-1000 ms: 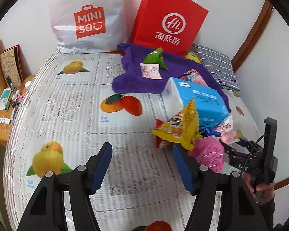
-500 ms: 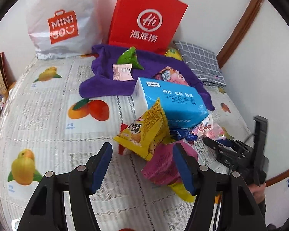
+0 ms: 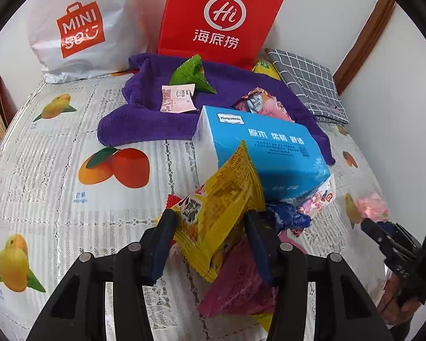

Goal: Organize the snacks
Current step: 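Grasp the pink peach candy packet with the right tool while the left tool grasps the yellow chip bag, then carry the peach packet in the right tool while the left tool carries the yellow bag over the towel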

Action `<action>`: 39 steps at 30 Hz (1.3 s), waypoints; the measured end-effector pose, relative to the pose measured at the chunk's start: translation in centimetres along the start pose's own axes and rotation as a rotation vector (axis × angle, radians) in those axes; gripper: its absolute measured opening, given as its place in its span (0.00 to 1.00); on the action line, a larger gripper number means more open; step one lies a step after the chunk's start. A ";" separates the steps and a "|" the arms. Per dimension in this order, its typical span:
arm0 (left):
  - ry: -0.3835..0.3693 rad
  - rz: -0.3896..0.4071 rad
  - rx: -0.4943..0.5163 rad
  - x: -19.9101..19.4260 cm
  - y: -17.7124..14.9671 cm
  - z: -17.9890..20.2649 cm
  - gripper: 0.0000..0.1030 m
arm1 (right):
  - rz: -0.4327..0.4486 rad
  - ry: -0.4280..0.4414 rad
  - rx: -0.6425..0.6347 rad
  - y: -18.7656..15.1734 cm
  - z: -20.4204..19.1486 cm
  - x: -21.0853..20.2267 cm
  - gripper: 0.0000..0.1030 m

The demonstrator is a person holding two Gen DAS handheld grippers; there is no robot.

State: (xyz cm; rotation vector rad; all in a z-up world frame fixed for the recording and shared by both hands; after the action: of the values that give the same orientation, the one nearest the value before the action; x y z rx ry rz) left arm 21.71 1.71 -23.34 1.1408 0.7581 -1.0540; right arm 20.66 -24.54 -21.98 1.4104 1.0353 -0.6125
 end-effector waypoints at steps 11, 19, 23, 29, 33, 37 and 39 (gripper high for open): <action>0.003 0.050 0.016 -1.9 -0.2 -0.7 0.43 | 0.049 0.009 0.014 0.6 -1.2 -2.2 0.45; -0.002 0.098 -0.014 -4.6 -0.1 -1.5 0.43 | 0.061 0.029 0.036 0.6 -1.3 -2.9 0.45; 0.003 0.114 -0.016 -5.6 -0.2 -1.5 0.43 | 0.085 0.021 0.035 0.9 -1.4 -3.7 0.45; -0.010 0.145 -0.015 -7.4 -0.1 -1.4 0.43 | 0.105 0.010 0.028 1.4 -1.2 -4.8 0.45; -0.027 0.164 -0.009 -8.6 0.2 -1.0 0.43 | 0.120 -0.002 0.021 1.9 -1.3 -5.4 0.45; -0.056 0.170 -0.018 -9.3 0.4 -0.6 0.43 | 0.131 -0.017 0.003 2.3 -1.4 -5.8 0.45; -0.074 0.174 -0.024 -9.7 0.6 -0.4 0.43 | 0.137 -0.018 -0.001 2.6 -1.5 -6.1 0.45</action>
State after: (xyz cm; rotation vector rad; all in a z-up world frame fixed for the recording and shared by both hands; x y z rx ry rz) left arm 18.93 4.70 -14.50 1.1200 0.6006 -0.9338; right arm 19.76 -24.15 -15.29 1.4591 0.9163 -0.5237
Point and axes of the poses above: each gripper's, at about its wrist camera, not at the fingertips, and x roughly the way its jaws point, z to its right, y to its top, the point moved 9 cm from there along x, roughly the way its jaws point, and after that the axes turned 12 degrees about -z, right-handed, at the moved point
